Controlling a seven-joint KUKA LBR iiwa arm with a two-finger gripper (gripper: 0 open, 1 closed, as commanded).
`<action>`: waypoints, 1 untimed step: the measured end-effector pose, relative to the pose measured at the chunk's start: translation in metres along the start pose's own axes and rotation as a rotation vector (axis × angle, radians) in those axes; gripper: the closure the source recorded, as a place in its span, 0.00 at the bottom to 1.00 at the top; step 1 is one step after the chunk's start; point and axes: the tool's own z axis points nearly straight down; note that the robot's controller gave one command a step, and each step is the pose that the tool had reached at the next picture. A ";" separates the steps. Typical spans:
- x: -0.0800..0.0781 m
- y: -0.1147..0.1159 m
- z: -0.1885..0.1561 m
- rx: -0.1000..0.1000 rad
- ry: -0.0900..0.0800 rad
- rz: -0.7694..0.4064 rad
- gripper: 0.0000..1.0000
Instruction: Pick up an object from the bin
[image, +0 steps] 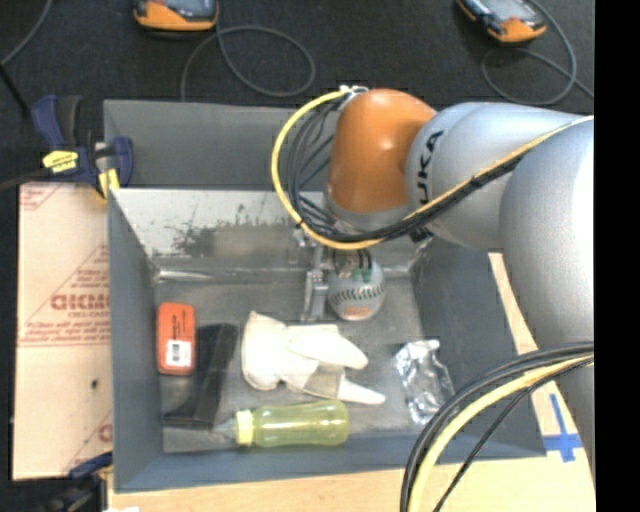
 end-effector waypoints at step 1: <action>0.000 0.000 -0.005 0.000 -0.005 0.001 0.00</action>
Offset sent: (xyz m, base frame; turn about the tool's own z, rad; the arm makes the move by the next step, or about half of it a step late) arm -0.0380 -0.0697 -0.0041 -0.3150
